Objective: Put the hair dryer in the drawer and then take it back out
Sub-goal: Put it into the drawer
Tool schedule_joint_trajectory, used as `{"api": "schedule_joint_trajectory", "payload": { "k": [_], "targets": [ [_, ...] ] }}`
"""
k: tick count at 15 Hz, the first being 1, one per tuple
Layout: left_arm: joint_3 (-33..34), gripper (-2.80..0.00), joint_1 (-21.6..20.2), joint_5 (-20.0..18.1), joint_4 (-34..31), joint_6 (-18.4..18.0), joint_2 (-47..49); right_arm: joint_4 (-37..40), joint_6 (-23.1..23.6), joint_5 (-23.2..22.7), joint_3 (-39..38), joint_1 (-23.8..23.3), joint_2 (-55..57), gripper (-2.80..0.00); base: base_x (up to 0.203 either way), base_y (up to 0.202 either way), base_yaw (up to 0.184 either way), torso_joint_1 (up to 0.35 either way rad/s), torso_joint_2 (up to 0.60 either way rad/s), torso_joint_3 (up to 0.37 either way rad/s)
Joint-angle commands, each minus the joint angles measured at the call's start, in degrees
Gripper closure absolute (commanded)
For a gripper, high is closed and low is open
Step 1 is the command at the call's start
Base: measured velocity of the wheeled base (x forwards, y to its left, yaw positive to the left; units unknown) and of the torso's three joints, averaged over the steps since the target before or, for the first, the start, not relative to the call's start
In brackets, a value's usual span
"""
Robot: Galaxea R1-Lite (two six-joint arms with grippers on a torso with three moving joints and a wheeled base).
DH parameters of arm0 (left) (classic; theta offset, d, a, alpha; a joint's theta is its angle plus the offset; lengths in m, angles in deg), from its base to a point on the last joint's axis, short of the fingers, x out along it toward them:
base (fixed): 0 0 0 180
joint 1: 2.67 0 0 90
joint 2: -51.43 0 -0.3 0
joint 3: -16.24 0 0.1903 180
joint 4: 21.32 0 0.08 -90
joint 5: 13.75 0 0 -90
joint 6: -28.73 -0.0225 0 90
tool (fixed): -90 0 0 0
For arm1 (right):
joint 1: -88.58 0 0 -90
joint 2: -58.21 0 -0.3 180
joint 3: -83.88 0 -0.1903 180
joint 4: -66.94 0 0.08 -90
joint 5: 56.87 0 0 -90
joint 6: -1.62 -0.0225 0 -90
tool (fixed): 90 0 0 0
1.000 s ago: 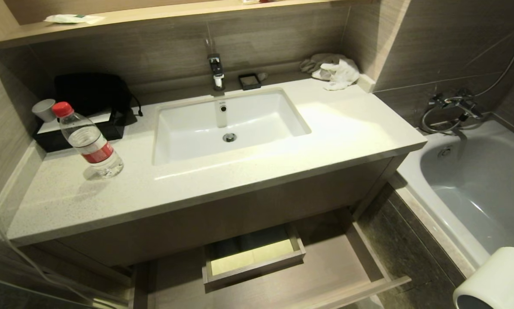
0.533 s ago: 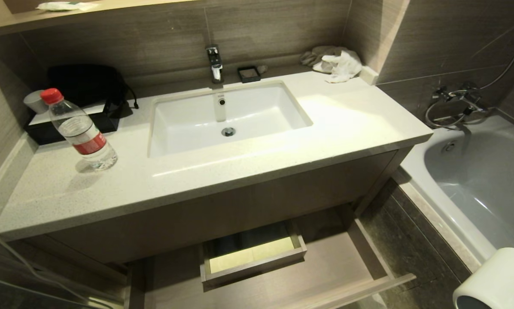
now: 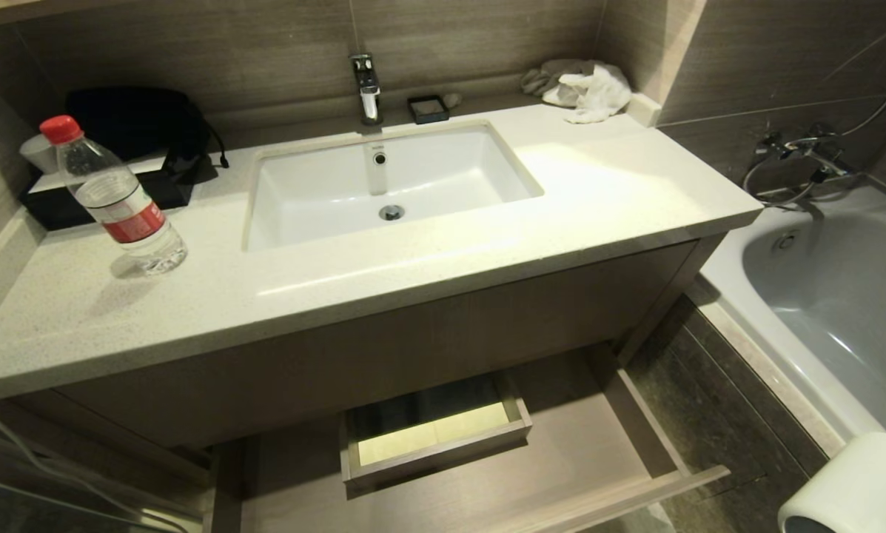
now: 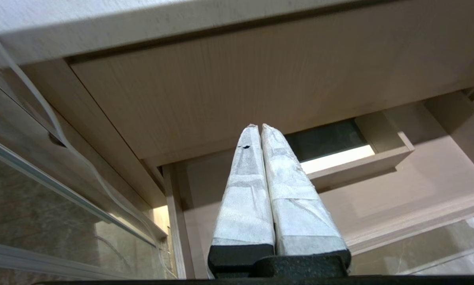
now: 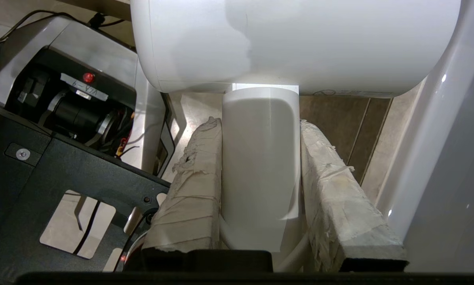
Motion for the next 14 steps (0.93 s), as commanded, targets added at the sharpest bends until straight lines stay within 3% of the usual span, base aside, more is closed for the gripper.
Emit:
{"api": "schedule_joint_trajectory", "payload": {
  "k": [1, 14],
  "targets": [
    [0.0, 0.0, 0.0, 0.0, 0.0, 0.0, 0.0, 0.2, 0.2, -0.1, -0.2, 0.0, 0.1, 0.0, 0.0, 0.0, 0.0, -0.177, 0.41, 0.228],
    [0.0, 0.0, 0.0, 0.0, 0.0, 0.0, 0.0, -0.1, 1.0, -0.2, -1.0, 0.0, 0.1, 0.0, 0.0, 0.0, 0.0, -0.221, 0.53, 0.306]
  ]
}}
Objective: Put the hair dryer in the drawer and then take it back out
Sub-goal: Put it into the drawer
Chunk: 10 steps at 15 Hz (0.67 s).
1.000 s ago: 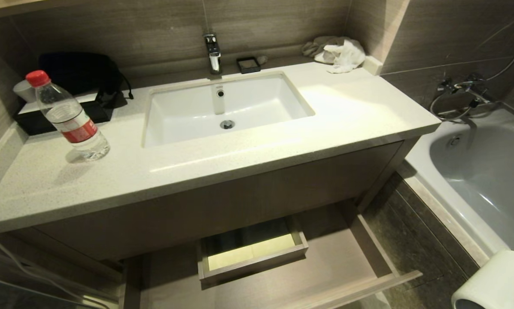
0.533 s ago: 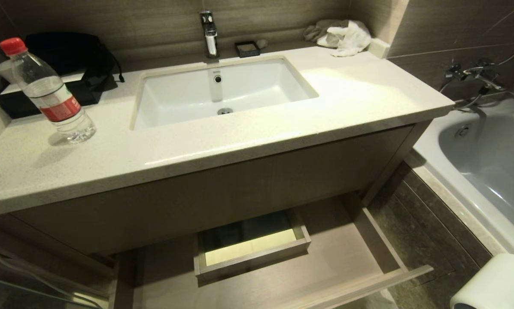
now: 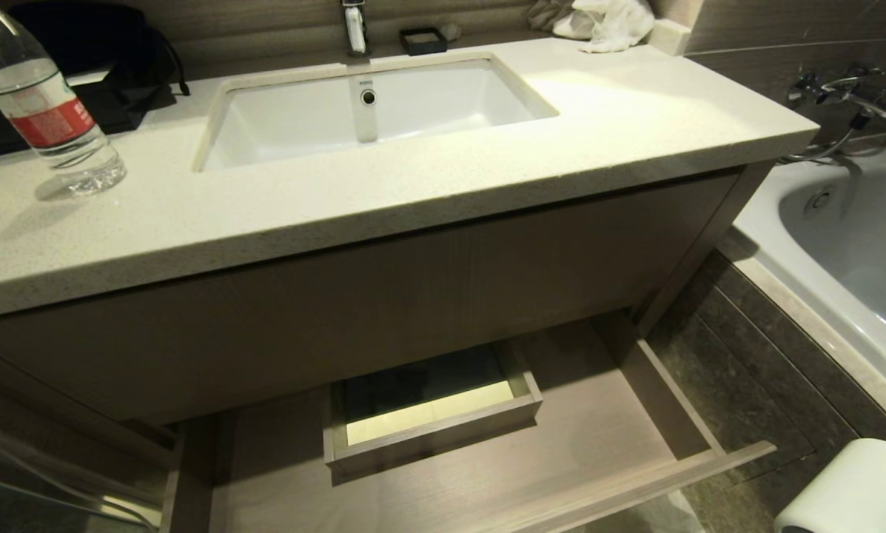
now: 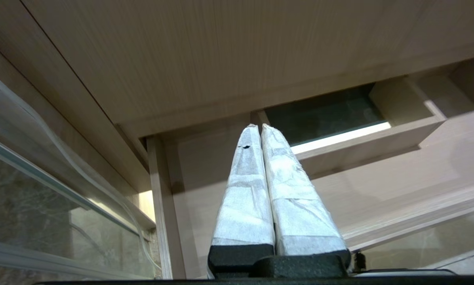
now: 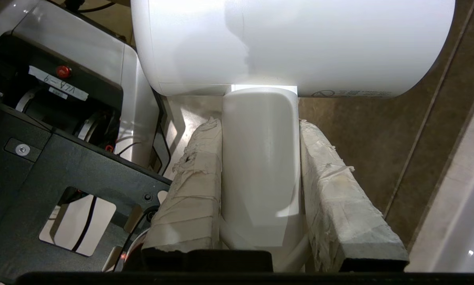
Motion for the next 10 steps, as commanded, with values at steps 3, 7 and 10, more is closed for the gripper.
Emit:
{"api": "schedule_joint_trajectory", "payload": {
  "k": [3, 7, 10],
  "targets": [
    [0.0, 0.0, 0.0, 0.0, 0.0, 0.0, 0.0, 0.2, 0.4, -0.1, 0.0, 0.0, 0.1, 0.0, 0.0, 0.0, 0.0, -0.178, 0.49, 0.309],
    [0.0, 0.0, 0.0, 0.0, 0.1, 0.0, 0.0, 0.2, 0.4, -0.1, 0.0, 0.0, 0.1, 0.0, 0.0, 0.0, 0.0, -0.134, 0.38, 0.247],
    [0.0, 0.0, 0.0, 0.0, 0.0, 0.0, 0.0, 0.0, 0.4, -0.2, 0.1, 0.0, 0.1, 0.0, 0.0, 0.0, 0.0, -0.021, 0.07, 0.048]
  ]
}}
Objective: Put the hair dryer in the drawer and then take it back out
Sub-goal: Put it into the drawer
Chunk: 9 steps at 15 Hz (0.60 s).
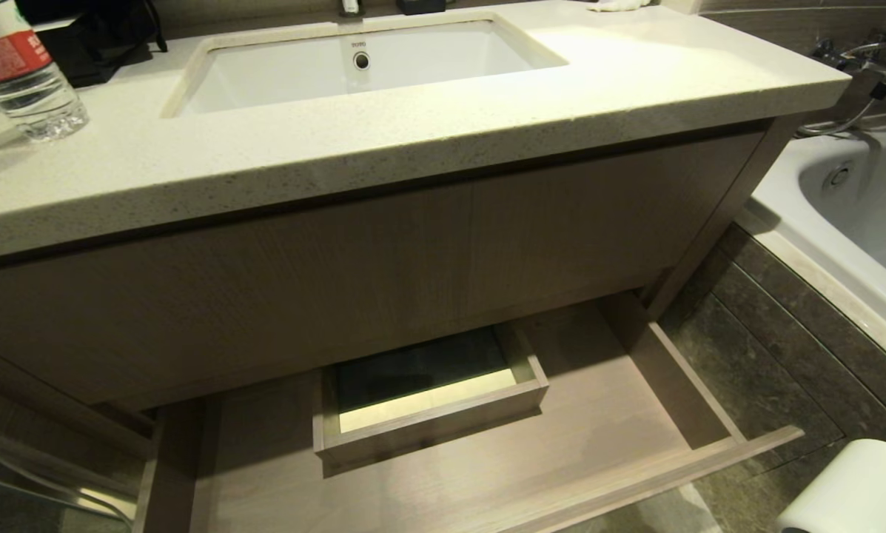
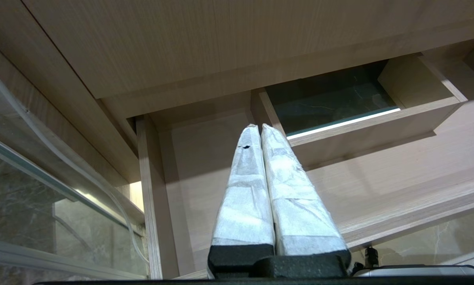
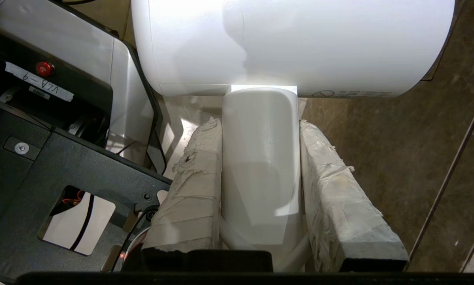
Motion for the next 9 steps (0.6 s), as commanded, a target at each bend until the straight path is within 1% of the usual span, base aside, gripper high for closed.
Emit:
{"api": "schedule_joint_trajectory", "payload": {
  "k": [1, 9],
  "targets": [
    [0.0, 0.0, 0.0, 0.0, 0.0, 0.0, 0.0, 0.1, 0.2, 0.0, 0.1, 0.0, 0.1, 0.0, 0.0, 0.0, 0.0, 0.0, 0.0, 0.0],
    [0.0, 0.0, 0.0, 0.0, 0.0, 0.0, 0.0, 0.5, 0.2, 0.0, -0.5, 0.0, 0.0, 0.0, 0.0, 0.0, 0.0, 0.0, 0.0, 0.0]
  ]
}}
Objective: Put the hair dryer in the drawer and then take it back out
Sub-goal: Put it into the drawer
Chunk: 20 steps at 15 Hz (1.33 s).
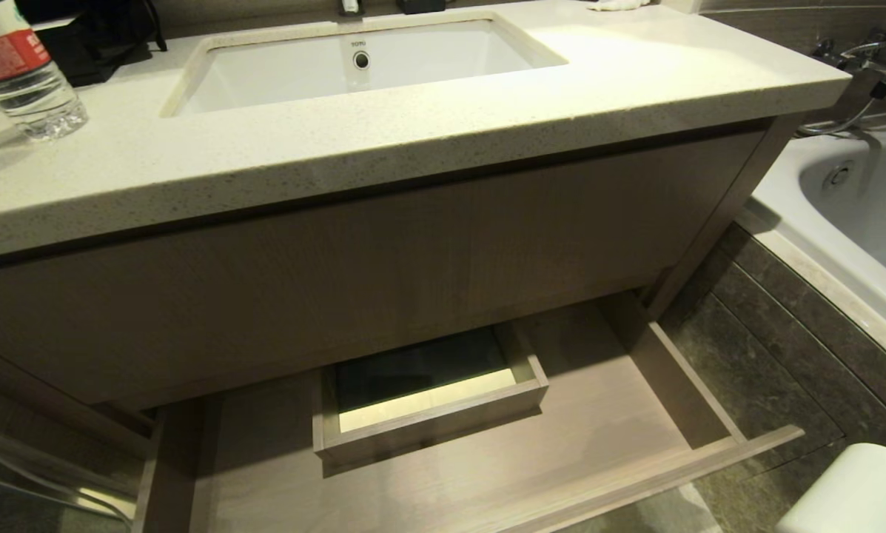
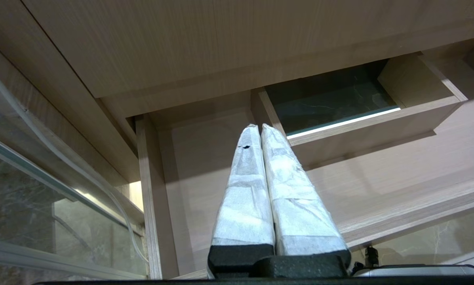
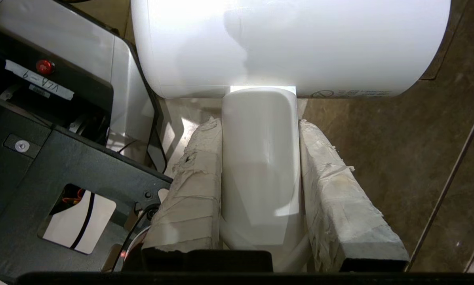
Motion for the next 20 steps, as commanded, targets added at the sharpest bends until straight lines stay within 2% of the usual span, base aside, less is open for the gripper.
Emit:
{"api": "schedule_joint_trajectory", "payload": {
  "k": [1, 4, 9, 20],
  "targets": [
    [0.0, 0.0, 0.0, 0.0, 0.0, 0.0, 0.0, -0.3, 0.1, -0.1, 0.2, 0.0, 0.9, 0.0, 0.0, 0.0, 0.0, 0.0, 0.0, 0.0],
    [0.0, 0.0, 0.0, 0.0, 0.0, 0.0, 0.0, -2.0, 0.2, -0.1, 1.6, 0.1, 6.4, 0.0, 0.0, 0.0, 0.0, 0.0, 0.0, 0.0],
    [0.0, 0.0, 0.0, 0.0, 0.0, 0.0, 0.0, -8.3, 0.2, 0.0, 7.4, 0.3, 23.0, 0.0, 0.0, 0.0, 0.0, 0.0, 0.0, 0.0],
    [0.0, 0.0, 0.0, 0.0, 0.0, 0.0, 0.0, -19.0, -0.2, 0.4, 36.1, 5.6, 65.8, 0.0, 0.0, 0.0, 0.0, 0.0, 0.0, 0.0]
  ]
}}
